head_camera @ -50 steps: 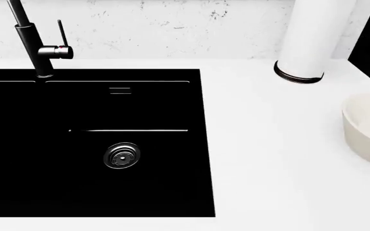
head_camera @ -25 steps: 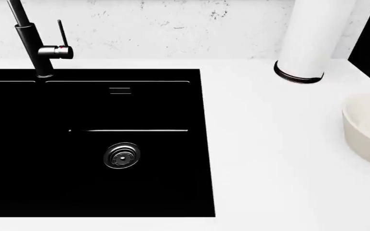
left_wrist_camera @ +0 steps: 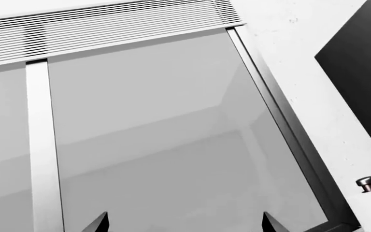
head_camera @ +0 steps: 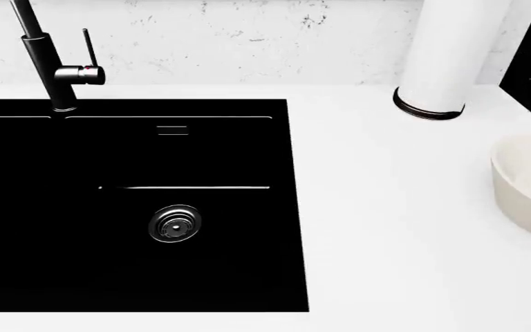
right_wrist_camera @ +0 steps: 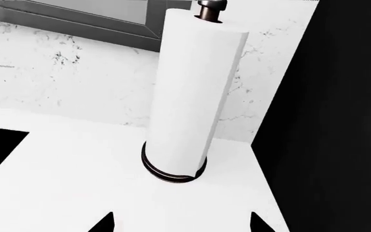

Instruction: Move the fresh-baked cupcake off the tray onto the counter, and place the bowl used for mixing into the sink.

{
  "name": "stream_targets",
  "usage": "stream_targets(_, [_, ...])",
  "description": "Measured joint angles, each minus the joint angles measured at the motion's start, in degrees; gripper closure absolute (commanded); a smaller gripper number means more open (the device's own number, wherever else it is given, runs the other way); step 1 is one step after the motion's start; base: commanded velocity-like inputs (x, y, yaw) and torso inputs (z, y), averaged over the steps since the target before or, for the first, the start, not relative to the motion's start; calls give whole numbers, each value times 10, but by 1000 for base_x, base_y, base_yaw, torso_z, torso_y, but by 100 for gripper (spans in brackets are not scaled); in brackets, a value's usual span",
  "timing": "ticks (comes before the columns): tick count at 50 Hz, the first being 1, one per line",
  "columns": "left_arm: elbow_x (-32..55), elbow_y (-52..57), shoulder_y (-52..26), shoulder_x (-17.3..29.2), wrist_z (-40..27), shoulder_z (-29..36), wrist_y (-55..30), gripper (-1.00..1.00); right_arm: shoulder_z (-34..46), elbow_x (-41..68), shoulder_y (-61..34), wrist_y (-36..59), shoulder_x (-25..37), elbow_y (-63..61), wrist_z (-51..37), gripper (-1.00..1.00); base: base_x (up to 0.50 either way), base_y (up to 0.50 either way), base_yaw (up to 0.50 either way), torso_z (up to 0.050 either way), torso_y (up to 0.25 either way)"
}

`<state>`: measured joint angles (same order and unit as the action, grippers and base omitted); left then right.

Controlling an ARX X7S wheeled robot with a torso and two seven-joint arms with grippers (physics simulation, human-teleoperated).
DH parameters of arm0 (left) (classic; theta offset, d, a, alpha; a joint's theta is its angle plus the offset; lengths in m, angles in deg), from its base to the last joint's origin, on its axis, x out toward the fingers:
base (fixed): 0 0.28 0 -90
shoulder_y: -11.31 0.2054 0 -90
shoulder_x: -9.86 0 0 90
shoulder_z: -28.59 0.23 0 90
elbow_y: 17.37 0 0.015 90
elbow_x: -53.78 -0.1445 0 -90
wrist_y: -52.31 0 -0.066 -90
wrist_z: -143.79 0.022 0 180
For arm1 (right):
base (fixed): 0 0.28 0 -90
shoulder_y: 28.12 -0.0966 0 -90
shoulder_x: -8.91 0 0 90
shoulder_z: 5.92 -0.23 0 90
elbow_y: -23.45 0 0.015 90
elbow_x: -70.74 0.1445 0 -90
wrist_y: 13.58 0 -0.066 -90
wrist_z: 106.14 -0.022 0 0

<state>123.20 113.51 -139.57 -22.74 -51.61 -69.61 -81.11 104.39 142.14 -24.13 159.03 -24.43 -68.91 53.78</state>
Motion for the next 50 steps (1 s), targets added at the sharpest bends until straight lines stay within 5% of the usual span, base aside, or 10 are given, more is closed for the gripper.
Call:
stream_targets(30, [-6, 2, 7, 3, 2, 6, 0, -100, 24, 126, -13, 51, 33, -10, 11, -100, 0, 0, 0, 0, 0])
stream_targets(50, [-8, 4, 15, 3, 4, 7, 1, -100, 159, 200, -125, 65, 51, -26, 73, -100, 0, 0, 0, 0, 0])
